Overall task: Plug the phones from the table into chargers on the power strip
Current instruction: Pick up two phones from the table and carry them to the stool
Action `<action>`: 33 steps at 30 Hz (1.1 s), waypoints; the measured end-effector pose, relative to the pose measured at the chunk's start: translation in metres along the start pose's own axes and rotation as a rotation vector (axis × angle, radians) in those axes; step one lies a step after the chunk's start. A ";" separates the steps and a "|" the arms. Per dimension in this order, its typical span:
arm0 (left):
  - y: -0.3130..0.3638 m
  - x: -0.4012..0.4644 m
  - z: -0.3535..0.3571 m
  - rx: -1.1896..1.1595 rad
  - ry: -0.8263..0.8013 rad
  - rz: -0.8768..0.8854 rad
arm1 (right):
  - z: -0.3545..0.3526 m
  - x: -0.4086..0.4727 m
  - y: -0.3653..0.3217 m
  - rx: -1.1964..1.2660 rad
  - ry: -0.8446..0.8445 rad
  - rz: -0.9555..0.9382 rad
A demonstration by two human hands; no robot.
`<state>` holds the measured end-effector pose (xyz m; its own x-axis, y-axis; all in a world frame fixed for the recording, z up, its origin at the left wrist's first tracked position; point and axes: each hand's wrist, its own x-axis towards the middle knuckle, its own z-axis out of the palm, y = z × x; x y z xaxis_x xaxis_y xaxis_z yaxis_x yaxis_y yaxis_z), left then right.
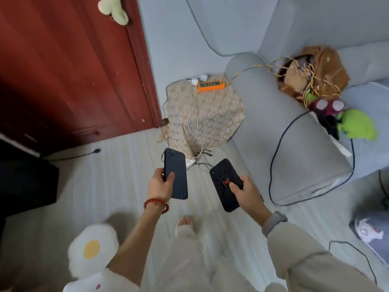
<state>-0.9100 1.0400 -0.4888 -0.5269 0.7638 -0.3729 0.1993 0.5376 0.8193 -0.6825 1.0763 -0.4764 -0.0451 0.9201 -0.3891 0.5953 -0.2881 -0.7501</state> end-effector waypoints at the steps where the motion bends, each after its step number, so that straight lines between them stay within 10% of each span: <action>1: 0.017 0.026 0.006 -0.007 -0.011 -0.001 | -0.004 0.025 -0.013 0.014 0.001 0.002; 18: 0.183 0.360 0.243 -0.188 -0.067 -0.402 | -0.098 0.478 -0.058 -0.031 -0.101 0.241; 33: 0.137 0.527 0.371 -0.046 0.027 -0.590 | -0.040 0.706 -0.006 -0.092 -0.385 0.308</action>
<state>-0.8537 1.6487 -0.7346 -0.5589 0.3306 -0.7605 -0.1697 0.8521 0.4951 -0.6863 1.7382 -0.7250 -0.1385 0.6260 -0.7674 0.6953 -0.4903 -0.5255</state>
